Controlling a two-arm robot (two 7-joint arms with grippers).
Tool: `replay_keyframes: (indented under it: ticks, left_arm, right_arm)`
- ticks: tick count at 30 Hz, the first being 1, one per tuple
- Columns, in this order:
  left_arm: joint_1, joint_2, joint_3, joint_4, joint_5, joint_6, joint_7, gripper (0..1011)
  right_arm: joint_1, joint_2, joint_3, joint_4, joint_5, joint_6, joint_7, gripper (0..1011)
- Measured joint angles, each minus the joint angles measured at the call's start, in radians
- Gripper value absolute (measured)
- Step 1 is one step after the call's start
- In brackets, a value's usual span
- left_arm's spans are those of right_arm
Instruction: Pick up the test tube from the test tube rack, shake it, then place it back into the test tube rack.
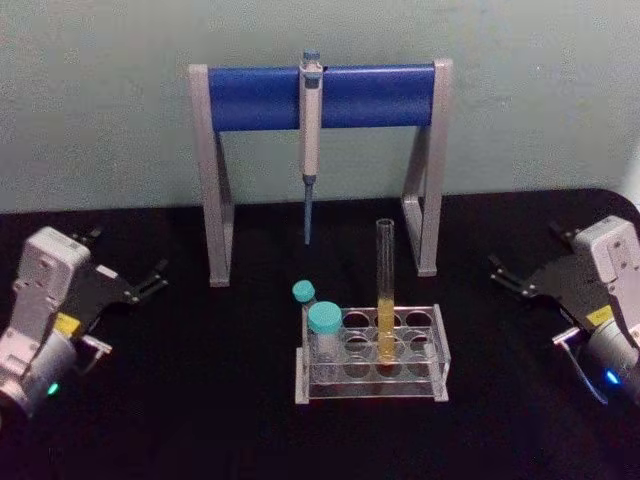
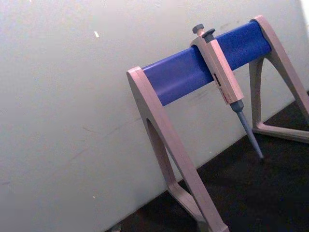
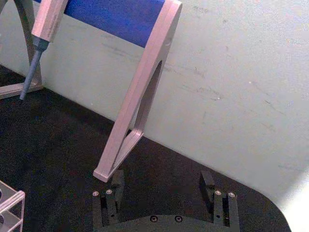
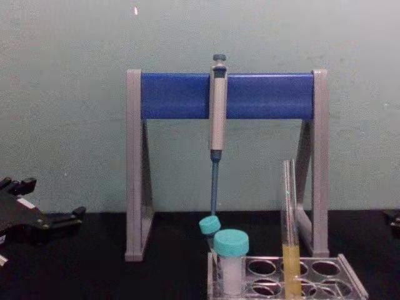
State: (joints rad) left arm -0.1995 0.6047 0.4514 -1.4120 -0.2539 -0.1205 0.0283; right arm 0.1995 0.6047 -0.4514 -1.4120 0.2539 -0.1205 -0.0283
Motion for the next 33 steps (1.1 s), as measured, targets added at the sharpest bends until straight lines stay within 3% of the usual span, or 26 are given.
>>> replay_keyframes:
  ticks: [33]
  left_arm:
    - [0.000,0.000,0.000,0.000,0.000,0.000,0.000,1010]
  right_arm:
    - [0.000,0.000,0.000,0.000,0.000,0.000,0.000,1000]
